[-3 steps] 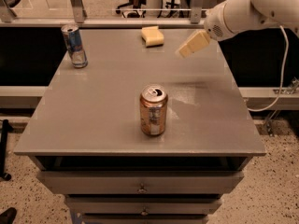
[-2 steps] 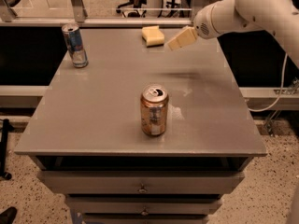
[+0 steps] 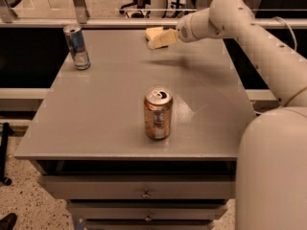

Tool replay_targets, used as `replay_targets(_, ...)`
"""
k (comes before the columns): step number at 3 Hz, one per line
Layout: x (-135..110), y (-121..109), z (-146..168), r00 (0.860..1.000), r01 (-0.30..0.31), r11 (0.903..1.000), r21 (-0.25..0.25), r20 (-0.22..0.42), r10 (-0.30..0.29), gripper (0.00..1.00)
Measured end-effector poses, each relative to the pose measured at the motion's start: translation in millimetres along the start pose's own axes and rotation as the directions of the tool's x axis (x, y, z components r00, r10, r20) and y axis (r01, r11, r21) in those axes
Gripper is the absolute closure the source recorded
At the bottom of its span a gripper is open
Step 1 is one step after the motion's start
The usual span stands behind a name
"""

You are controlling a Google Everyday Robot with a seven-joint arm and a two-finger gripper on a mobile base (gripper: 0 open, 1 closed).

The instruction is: Pick sponge

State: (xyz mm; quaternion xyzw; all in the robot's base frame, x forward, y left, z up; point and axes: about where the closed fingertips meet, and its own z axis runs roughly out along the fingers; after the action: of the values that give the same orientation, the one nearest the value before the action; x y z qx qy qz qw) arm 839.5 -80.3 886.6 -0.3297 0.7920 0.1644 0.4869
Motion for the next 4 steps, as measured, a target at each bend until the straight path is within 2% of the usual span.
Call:
replay_targets(2,7.1,-0.5,53.1,0.998,-0.059,0.9978,-0.029,-0.01,0.059,0.0)
replay_targets(3,13.1,-6.3,68.4,0.996,-0.084,0.9963,-0.016,-0.017,0.084,0.16)
replay_targets(4,15.3,-14.4,72.8,0.995,-0.098,0.9952,0.006,-0.012,0.098,0.4)
